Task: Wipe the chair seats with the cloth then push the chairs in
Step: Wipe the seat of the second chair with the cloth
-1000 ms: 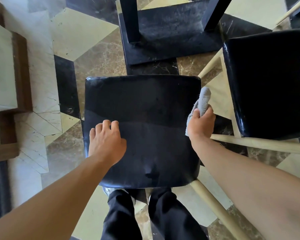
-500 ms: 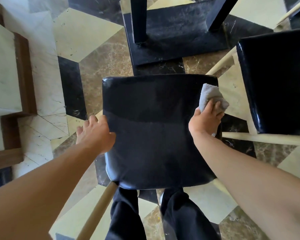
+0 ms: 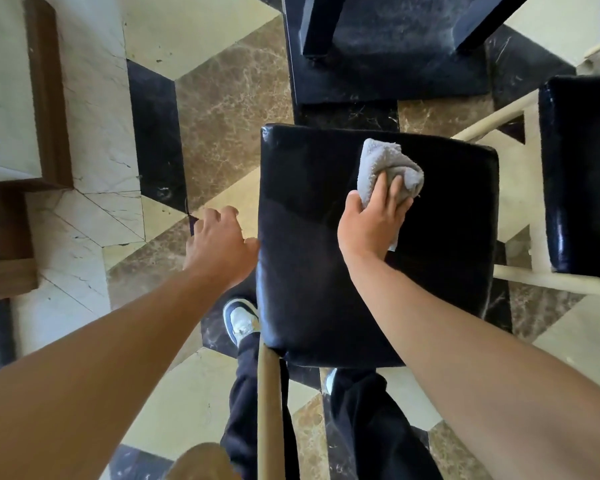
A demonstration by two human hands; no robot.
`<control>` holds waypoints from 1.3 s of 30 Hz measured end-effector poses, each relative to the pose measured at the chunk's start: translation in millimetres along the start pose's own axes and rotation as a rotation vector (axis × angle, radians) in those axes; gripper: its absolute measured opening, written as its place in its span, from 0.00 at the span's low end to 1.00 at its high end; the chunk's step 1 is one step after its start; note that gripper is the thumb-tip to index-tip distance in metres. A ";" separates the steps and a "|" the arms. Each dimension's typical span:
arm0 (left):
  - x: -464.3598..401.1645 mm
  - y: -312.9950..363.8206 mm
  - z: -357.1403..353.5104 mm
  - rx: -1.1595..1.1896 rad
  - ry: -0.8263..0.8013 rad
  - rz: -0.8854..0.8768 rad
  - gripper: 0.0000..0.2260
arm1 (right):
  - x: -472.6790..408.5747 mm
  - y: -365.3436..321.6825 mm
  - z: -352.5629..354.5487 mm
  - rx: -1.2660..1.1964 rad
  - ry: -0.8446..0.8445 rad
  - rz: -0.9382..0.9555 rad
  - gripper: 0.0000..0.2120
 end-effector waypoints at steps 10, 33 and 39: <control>12.2 -41.2 0.0 -0.005 0.010 -0.009 0.24 | 67.2 -60.2 -43.2 0.077 -0.049 0.188 0.27; 18.0 -62.0 10.9 -0.033 -0.005 0.011 0.22 | 163.3 -85.8 -98.1 0.482 -0.169 0.901 0.17; 19.2 -48.9 15.9 -0.069 -0.002 -0.034 0.20 | 160.1 -77.3 -87.1 0.390 -0.177 0.860 0.21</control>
Point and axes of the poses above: each hand's wrist, its own x-axis away from the middle knuckle, its own z-axis out of the back of the hand, y = z × x, the point moved 9 cm from there along -x, towards the middle knuckle, and after that the axes turned 13 degrees about -z, right-handed, at the moved point
